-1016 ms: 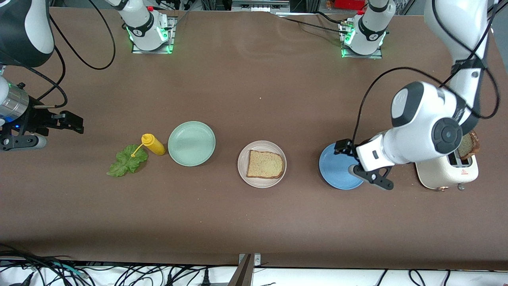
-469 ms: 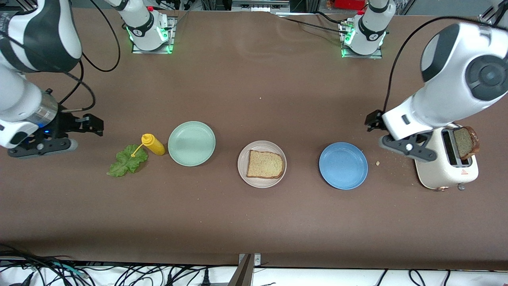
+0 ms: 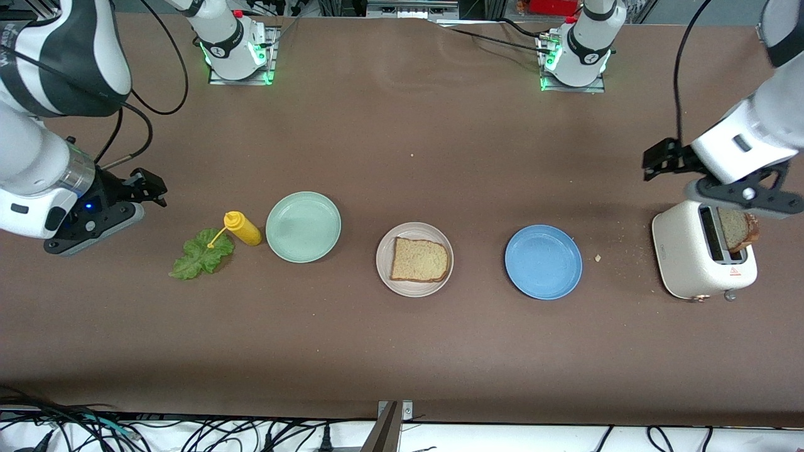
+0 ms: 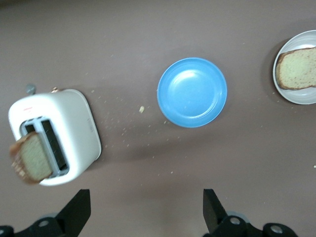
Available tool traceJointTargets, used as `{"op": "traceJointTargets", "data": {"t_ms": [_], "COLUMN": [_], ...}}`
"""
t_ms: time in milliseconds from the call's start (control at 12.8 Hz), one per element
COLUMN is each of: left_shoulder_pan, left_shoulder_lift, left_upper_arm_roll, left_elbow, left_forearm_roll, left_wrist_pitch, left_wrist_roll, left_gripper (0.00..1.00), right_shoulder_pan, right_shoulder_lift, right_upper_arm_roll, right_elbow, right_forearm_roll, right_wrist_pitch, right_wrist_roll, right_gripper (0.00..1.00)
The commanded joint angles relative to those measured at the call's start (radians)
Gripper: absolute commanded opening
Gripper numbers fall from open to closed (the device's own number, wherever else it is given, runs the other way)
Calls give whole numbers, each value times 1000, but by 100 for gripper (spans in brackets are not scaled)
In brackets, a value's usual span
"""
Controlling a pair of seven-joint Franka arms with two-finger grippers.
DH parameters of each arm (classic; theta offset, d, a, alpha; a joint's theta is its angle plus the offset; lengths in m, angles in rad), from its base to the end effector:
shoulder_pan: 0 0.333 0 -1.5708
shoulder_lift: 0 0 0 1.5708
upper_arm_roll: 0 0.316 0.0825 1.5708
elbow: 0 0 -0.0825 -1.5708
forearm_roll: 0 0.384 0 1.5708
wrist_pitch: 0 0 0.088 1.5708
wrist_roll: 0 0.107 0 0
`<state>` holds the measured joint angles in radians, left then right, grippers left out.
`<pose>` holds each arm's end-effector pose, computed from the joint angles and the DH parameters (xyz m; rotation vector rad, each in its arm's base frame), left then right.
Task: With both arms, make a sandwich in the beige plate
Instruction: 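Move the right gripper toward the yellow mustard bottle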
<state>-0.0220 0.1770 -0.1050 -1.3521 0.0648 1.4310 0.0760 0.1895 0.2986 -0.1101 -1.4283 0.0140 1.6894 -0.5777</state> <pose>0.5908 -0.0615 0.6135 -3.0747 0.3028 0.1484 0.6446 0.0620 0.5233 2.9631 1.0140 -0.0614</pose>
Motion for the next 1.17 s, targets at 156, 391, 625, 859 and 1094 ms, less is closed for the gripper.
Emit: {"op": "traceJointTargets", "data": {"t_ms": [156, 391, 625, 859, 1094], "left_shoulder_pan": [25, 27, 27, 25, 42], "left_shoulder_lift": [-227, -309, -265, -264, -263], "left_upper_arm_roll": [21, 19, 19, 18, 21], "left_elbow": [-356, -455, -400, -397, -397], "left_forearm_roll": [-76, -79, -79, -80, -108], "left_wrist_pitch": [234, 298, 270, 250, 247], "left_wrist_roll": [-12, -12, -4, -7, -4], "left_gripper": [100, 100, 100, 100, 100], "right_shoulder_pan": [-122, -186, -243, -281, -308], "right_shoulder_lift": [109, 175, 256, 327, 404], "right_upper_arm_roll": [6, 7, 7, 6, 6], "right_elbow": [5, 3, -14, -26, -27], "right_forearm_roll": [147, 280, 476, 616, 723], "right_wrist_pitch": [49, 56, 55, 46, 38], "right_wrist_roll": [-393, -613, -847, -1069, -1270], "right_gripper": [100, 100, 100, 100, 100]}}
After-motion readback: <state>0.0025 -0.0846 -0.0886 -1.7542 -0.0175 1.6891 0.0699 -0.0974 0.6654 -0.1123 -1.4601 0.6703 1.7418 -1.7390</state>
